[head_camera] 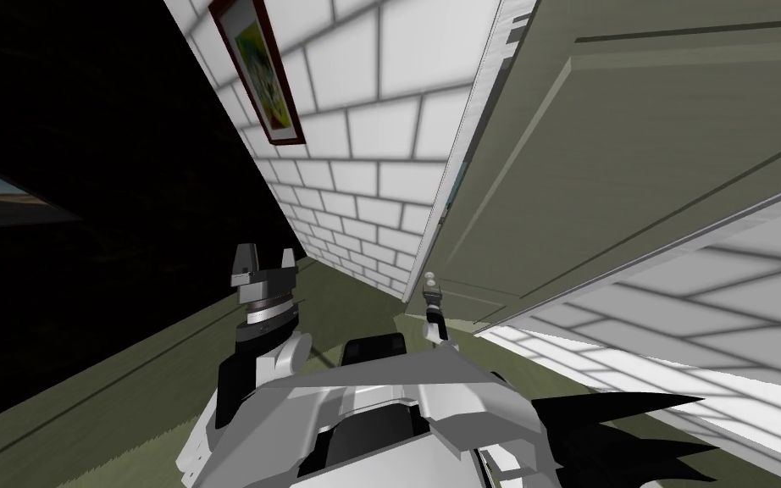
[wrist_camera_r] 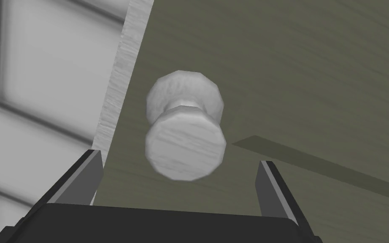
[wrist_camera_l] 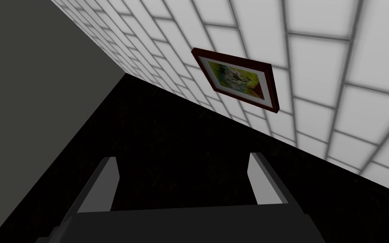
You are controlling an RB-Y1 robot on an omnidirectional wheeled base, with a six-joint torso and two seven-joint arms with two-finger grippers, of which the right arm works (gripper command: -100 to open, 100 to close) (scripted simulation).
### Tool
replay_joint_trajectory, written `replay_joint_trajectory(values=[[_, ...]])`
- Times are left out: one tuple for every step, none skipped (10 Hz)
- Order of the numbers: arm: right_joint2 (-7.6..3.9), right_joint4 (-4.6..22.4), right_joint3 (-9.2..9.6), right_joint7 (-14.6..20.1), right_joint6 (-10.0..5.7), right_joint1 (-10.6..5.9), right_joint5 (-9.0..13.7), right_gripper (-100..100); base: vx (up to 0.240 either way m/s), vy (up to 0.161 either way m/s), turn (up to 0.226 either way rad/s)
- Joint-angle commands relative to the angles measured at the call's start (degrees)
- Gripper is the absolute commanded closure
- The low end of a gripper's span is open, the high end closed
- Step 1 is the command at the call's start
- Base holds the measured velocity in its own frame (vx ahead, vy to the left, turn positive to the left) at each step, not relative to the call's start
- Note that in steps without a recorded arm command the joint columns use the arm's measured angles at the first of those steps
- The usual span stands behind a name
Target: Pull the door open
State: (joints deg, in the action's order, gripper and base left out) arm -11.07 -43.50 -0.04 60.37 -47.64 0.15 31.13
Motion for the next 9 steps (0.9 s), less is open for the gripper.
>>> replay_joint_trajectory(values=[[0.17,-0.2,0.23,1.7,0.17,-0.02,0.5,-100,-0.052,-0.011,0.016],[0.45,-0.5,0.58,3.6,0.34,-0.14,1.3,-100,-0.055,-0.005,0.019],[0.72,-0.7,0.9,5.2,0.5,-0.25,2.1,-100,-0.077,-0.008,0.03],[0.96,-0.9,1.19,6.8,0.64,-0.35,2.8,-100,-0.087,-0.023,0.027],[1.17,-1.1,1.46,8.5,0.77,-0.44,3.4,-100,-0.09,-0.012,0.037],[1.36,-1.2,1.69,9.8,0.89,-0.52,4.0,-100,-0.085,-0.004,0.023],[1.52,-1.3,1.89,10.9,0.98,-0.58,4.5,-100,-0.074,0.0,0.016],[1.65,-1.5,2.05,11.8,1.06,-0.64,4.9,-100,-0.054,0.001,0.014],[1.8,-1.6,2.24,12.8,1.15,-0.7,5.3,-100,-0.046,-0.005,0.017]])
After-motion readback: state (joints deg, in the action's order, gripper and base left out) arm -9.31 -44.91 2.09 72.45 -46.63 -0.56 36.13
